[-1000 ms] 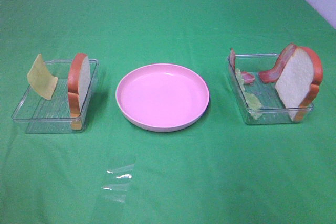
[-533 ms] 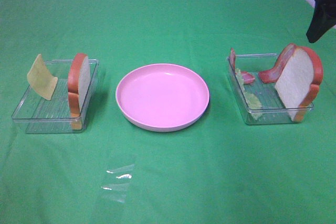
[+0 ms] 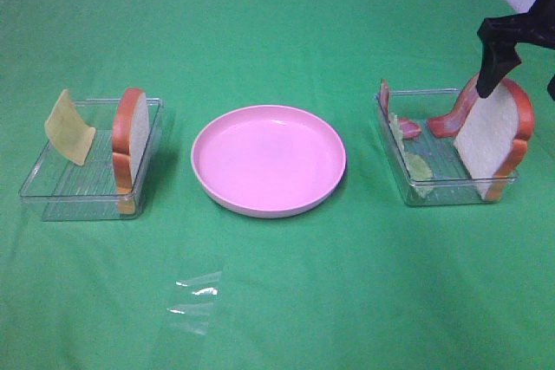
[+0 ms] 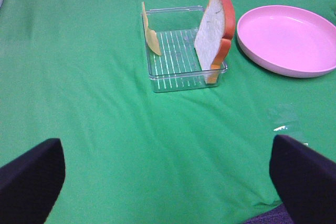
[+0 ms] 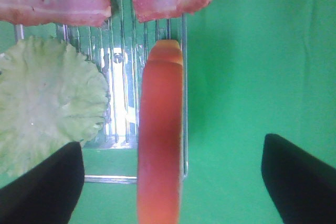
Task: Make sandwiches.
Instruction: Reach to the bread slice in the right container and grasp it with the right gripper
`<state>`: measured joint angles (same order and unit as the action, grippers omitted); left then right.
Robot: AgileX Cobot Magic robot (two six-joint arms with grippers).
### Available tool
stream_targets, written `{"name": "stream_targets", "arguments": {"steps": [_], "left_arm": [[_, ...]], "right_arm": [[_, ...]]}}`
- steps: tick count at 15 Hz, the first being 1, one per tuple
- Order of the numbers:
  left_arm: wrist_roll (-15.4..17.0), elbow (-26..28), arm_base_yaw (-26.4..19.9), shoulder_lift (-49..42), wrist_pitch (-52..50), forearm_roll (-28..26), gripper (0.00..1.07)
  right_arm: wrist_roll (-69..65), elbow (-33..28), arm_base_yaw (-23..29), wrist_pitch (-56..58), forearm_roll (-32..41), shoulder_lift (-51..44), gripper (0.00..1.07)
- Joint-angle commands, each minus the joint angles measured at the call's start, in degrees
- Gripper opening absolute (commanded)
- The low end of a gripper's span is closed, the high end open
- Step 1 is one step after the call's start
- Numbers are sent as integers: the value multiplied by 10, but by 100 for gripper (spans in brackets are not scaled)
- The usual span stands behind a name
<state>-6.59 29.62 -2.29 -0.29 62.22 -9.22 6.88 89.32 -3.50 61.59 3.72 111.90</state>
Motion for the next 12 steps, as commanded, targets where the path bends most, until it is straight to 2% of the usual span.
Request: {"name": "stream_targets", "arguments": {"steps": [1,4,5,6,7,8,9,12], "left_arm": [[-1,0,2,-8,-6,-5,98],[-1,0,2,-8,-6,-5,98],[-1,0,2,-8,-6,-5,98],[-1,0,2,-8,-6,-5,98],[-1,0,2,-8,-6,-5,98],[-1,0,2,-8,-6,-5,98],[-1,0,2,-8,-6,-5,98],[-1,0,2,-8,-6,-5,98]], "right_arm": [[11,3,-2,2,3,22,88],[13,3,-2,3,3,42,86],[13,3,-2,3,3,42,81],[14,3,-2,5,3,42,74],[14,3,-2,10,3,42,58],[14,3,-2,15,3,42,50],[14,3,-2,17,3,42,46],[14,3,-1,17,4,42,46]]}}
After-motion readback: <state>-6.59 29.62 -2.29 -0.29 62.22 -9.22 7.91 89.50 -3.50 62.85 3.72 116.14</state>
